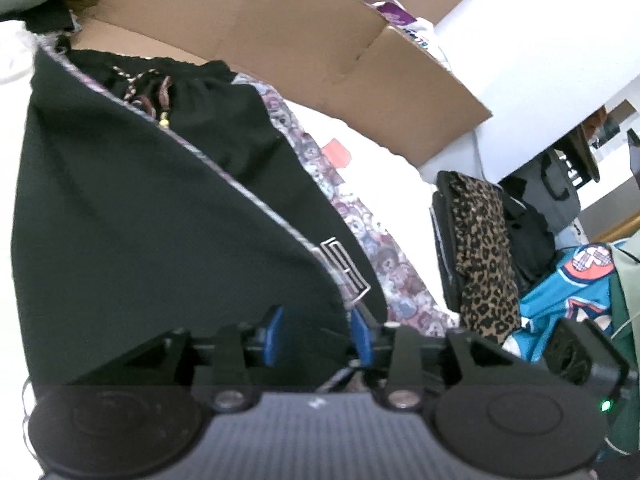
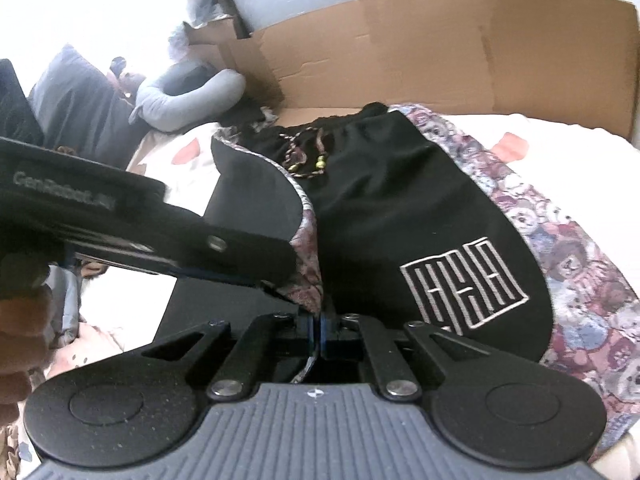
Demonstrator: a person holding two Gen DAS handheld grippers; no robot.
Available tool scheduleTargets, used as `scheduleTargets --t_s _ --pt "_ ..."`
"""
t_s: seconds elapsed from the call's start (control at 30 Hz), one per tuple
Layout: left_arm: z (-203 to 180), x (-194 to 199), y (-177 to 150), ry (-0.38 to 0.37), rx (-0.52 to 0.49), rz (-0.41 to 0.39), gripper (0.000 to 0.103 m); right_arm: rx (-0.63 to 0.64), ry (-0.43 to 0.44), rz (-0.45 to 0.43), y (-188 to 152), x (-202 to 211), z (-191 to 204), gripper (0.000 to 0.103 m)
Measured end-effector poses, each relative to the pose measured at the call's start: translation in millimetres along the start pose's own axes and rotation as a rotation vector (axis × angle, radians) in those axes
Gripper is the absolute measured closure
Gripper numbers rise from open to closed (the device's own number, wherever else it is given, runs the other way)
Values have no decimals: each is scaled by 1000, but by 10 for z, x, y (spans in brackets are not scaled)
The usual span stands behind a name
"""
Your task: Fold clothes
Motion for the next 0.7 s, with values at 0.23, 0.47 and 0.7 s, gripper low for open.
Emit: scheduleTargets --t_s 0.23,0.47,0.7 --pt "238 -38 8 69 26 9 58 -54 -39 -11 -47 170 -231 102" --pt "421 -55 -24 122 24 25 57 -126 -72 -49 26 338 -458 102" --pt "610 -85 -114 162 41 68 57 -178 -135 -95 110 556 -714 102"
Point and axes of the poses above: each gripper's, at about its wrist camera, not at the fingertips, and x roughly against the way its jaws point, z to its left, y to its top, the point moved 9 cm from there along -x, roughly the way its jaws point, and after that the axes turned 10 degrees about y, right-handed, at the moved point
